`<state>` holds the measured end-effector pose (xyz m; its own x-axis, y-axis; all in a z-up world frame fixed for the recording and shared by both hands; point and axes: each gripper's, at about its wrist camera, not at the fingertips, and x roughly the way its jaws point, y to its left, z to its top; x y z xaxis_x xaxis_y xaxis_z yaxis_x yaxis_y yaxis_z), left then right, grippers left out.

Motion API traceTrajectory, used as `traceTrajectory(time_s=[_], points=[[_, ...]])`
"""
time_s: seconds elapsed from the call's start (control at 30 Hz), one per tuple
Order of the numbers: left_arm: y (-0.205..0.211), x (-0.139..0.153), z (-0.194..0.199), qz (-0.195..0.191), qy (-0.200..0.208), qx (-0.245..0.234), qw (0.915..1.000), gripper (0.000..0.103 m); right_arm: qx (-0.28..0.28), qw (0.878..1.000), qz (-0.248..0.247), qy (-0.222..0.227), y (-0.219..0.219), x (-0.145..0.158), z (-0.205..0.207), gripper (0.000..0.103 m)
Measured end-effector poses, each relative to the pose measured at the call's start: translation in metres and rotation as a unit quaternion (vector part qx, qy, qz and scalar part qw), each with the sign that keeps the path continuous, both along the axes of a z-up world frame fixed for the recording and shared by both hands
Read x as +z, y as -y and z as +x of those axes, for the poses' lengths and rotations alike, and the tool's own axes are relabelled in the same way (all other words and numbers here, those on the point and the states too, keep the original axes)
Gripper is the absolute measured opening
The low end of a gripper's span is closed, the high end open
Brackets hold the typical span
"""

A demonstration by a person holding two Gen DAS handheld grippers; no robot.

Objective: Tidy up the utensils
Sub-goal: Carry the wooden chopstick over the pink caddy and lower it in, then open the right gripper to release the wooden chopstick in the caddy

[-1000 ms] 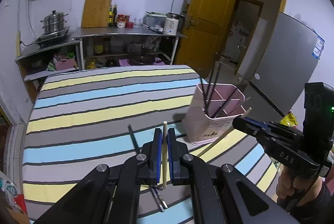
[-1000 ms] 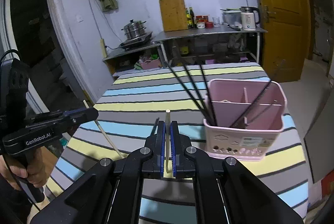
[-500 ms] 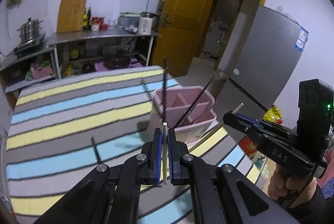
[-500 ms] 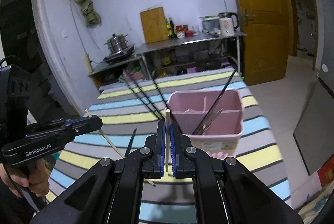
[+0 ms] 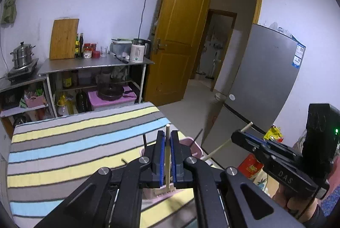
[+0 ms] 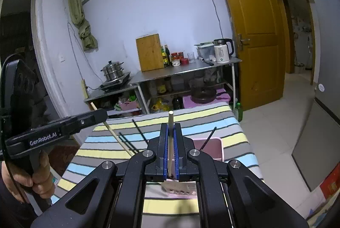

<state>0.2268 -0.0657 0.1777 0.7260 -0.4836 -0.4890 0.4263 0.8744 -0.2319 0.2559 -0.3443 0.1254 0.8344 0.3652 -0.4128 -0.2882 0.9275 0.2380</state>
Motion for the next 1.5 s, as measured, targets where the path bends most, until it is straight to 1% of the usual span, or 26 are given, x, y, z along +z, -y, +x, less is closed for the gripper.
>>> traceTrajectory(time_s=[0.17, 0.3, 0.4, 0.6, 0.73, 0.93, 1.0, 1.07, 1.13, 1.17, 1.27, 1.33, 1.5], points=[[0.007, -0.001, 0.014, 0.003, 0.004, 0.003, 1.0000, 0.005, -0.004, 1.000, 0.004, -0.004, 0.000, -0.004, 0.010, 0.005], [0.013, -0.014, 0.025, 0.008, -0.003, 0.004, 1.0000, 0.005, -0.007, 1.000, 0.001, -0.013, -0.001, -0.015, 0.017, 0.005], [0.019, -0.025, 0.032, 0.019, -0.002, 0.007, 0.9998, 0.005, -0.008, 1.000, 0.000, -0.021, 0.000, -0.024, 0.023, 0.005], [0.025, -0.054, 0.043, 0.025, -0.022, 0.004, 0.9994, 0.005, -0.006, 0.999, -0.004, -0.049, -0.004, -0.049, 0.033, 0.005], [0.028, -0.072, 0.047, 0.038, -0.037, 0.000, 0.9986, 0.005, -0.003, 0.998, -0.005, -0.068, -0.007, -0.064, 0.039, 0.005], [0.030, -0.087, 0.050, 0.047, -0.054, -0.003, 0.9974, 0.005, 0.003, 0.996, -0.008, -0.091, -0.012, -0.081, 0.045, 0.006], [0.029, -0.088, 0.050, 0.047, -0.058, -0.003, 0.9972, 0.007, 0.002, 0.995, -0.010, -0.095, -0.011, -0.083, 0.044, 0.006], [0.027, -0.088, 0.048, 0.042, -0.060, -0.004, 0.9973, 0.011, -0.001, 0.995, -0.011, -0.095, -0.010, -0.082, 0.045, 0.008], [0.025, -0.085, 0.047, 0.035, -0.057, -0.004, 0.9978, 0.014, -0.006, 0.996, -0.011, -0.091, -0.008, -0.080, 0.042, 0.013], [0.023, -0.083, 0.045, 0.033, -0.055, -0.004, 0.9980, 0.015, -0.007, 0.996, -0.012, -0.089, -0.007, -0.078, 0.042, 0.014], [0.021, -0.077, 0.038, 0.028, -0.047, -0.003, 0.9985, 0.016, -0.011, 0.996, -0.015, -0.082, -0.005, -0.074, 0.038, 0.015], [0.017, -0.073, 0.033, 0.025, -0.042, -0.002, 0.9988, 0.016, -0.014, 0.997, -0.015, -0.076, -0.004, -0.070, 0.035, 0.018], [0.009, -0.064, 0.021, 0.017, -0.031, 0.001, 0.9994, 0.016, -0.027, 0.997, -0.014, -0.065, 0.003, -0.062, 0.028, 0.020]])
